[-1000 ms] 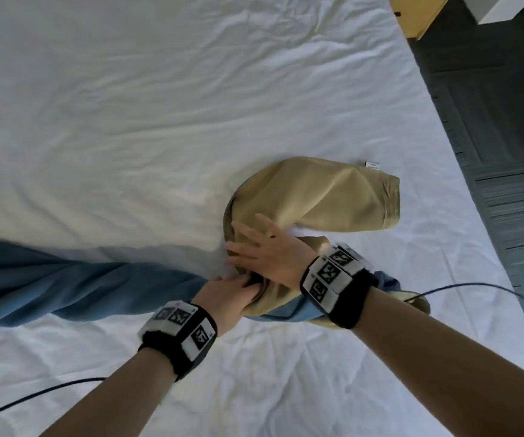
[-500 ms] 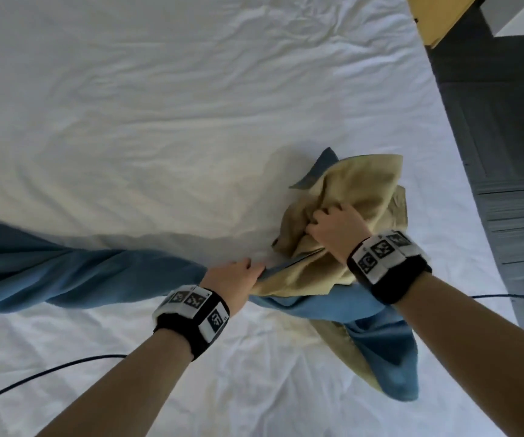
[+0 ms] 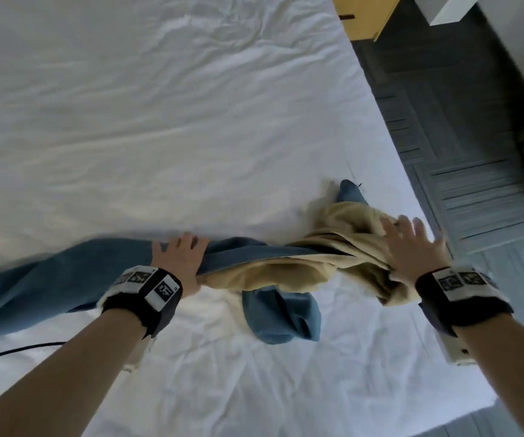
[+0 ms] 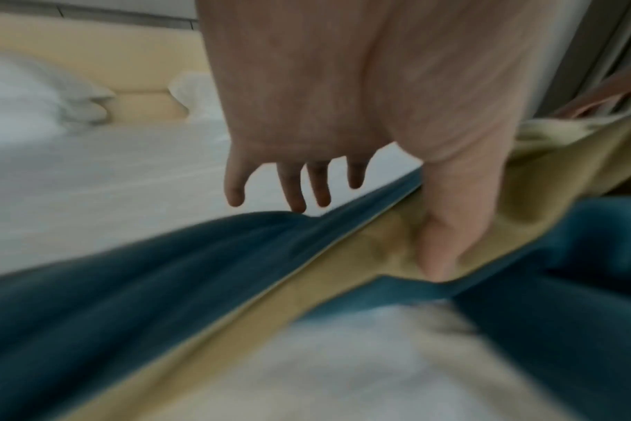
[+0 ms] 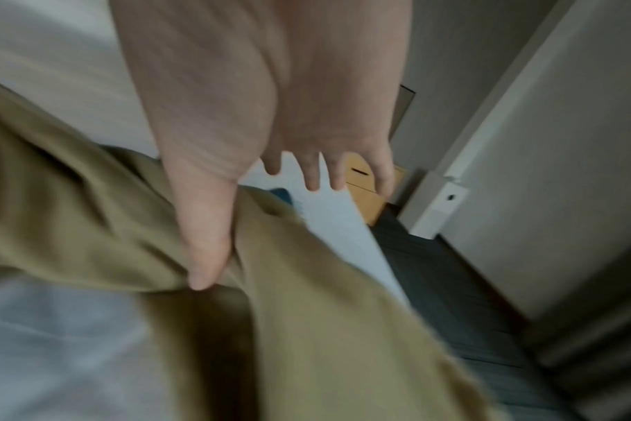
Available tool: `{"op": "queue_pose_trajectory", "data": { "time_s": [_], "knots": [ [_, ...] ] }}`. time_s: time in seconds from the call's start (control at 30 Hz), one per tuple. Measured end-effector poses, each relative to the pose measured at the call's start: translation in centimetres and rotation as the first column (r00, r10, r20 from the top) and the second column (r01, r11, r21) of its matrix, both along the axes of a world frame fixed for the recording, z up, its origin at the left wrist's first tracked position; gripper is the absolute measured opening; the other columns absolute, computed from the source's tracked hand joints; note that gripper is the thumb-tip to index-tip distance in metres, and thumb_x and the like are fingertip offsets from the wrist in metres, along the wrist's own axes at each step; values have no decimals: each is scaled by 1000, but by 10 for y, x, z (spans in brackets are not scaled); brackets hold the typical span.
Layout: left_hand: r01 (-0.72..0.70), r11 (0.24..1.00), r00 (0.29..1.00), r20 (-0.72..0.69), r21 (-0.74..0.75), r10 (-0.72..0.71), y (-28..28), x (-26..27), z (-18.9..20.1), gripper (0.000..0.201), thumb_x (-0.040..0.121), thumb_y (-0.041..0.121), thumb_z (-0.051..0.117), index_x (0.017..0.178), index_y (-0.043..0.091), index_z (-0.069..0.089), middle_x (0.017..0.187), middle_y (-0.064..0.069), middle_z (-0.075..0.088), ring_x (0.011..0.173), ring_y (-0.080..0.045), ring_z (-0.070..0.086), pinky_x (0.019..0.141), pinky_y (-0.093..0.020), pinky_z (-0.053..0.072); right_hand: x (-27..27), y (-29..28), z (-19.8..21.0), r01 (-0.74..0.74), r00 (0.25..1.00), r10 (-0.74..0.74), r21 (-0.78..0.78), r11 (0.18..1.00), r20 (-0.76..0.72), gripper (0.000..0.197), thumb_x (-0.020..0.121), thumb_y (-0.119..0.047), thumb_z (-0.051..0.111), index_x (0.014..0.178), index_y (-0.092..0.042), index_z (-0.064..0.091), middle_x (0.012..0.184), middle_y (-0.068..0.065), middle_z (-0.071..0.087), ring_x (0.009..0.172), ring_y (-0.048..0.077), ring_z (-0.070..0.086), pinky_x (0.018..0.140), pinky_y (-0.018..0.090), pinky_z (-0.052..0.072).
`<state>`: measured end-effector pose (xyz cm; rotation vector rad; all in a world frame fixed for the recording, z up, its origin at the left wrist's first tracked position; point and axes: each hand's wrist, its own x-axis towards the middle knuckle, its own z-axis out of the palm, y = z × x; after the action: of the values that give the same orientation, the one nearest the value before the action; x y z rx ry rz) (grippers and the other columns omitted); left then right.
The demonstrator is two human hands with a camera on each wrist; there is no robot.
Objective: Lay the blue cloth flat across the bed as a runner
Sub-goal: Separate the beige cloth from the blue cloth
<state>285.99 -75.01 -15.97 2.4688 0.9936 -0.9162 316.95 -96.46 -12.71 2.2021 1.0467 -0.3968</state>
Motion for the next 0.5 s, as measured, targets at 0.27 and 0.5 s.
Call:
{"op": "queue_pose_trajectory", "data": {
  "time_s": [0.27,0.5],
  "knots": [
    [-5,1000,978,210,-5,6,-93,93,-10,98,69,66,57,146,31,8,153,4,19,143,-19,15,115,-58,12,-9,-9,-56,82,946,13,278,957,-325,84,88,-33,55,149,-24,-2,141,7,41,129,30,43,100,46,39],
    [-2,992,993,-119,128,18,-105,120,-10,65,76,54,60,131,30,35,135,5,48,127,-20,43,104,-42,29,59,-43,-41,-20,904,206,443,896,-376,44,90,-19,43,133,-24,39,125,5,54,111,30,56,88,44,44]
  ]
}}
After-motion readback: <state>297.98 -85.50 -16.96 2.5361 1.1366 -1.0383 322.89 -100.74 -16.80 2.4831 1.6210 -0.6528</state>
